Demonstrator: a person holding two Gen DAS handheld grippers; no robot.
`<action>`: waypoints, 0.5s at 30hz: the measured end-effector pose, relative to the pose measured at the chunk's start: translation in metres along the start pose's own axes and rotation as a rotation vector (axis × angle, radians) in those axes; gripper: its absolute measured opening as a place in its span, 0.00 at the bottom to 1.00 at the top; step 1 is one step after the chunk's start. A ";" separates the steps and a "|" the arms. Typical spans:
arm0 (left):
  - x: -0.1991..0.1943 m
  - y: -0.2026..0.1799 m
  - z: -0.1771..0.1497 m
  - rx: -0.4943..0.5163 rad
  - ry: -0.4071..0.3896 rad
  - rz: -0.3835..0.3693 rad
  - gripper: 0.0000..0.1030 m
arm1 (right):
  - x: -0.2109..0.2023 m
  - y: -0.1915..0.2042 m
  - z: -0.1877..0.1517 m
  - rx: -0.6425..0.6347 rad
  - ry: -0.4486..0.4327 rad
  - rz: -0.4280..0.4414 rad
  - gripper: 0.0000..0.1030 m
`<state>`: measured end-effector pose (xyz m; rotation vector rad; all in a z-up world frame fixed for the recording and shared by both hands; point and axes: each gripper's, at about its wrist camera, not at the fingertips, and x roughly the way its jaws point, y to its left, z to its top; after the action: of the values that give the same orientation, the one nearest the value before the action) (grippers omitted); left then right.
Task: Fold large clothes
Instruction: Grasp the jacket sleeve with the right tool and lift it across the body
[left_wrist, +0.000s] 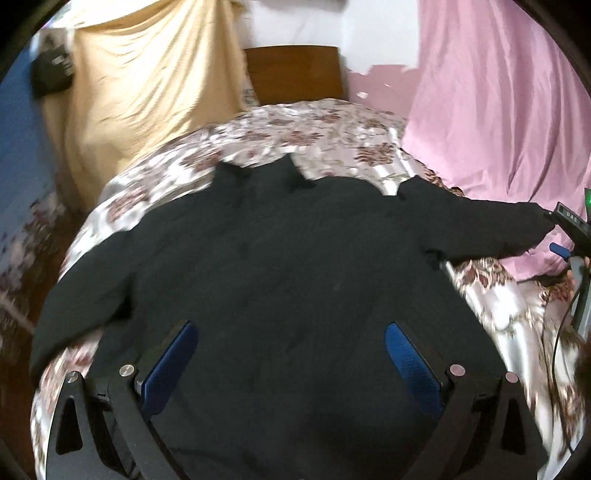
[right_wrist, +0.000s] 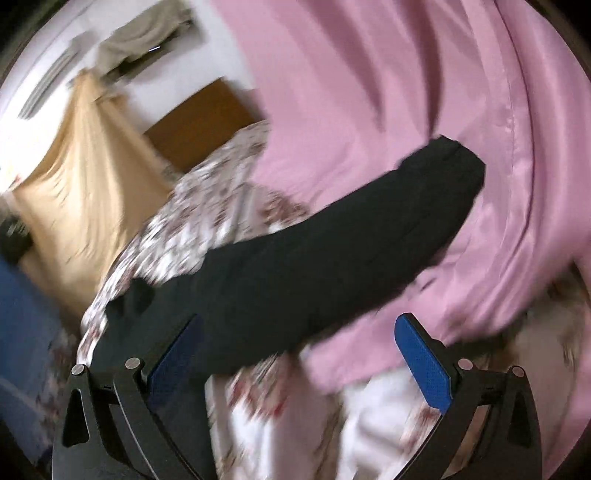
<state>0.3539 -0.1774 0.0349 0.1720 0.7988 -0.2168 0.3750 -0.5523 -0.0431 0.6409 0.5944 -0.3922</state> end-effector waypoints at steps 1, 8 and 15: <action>0.011 -0.011 0.010 0.012 -0.003 -0.004 1.00 | 0.011 -0.008 0.007 0.039 -0.003 -0.016 0.99; 0.104 -0.081 0.067 0.014 0.034 -0.048 1.00 | 0.071 -0.054 0.038 0.282 -0.091 -0.004 0.99; 0.174 -0.122 0.071 0.025 0.094 -0.011 1.00 | 0.099 -0.050 0.035 0.302 -0.159 -0.075 0.97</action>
<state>0.4891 -0.3334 -0.0511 0.2029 0.8907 -0.2302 0.4390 -0.6279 -0.1042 0.8688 0.4106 -0.6045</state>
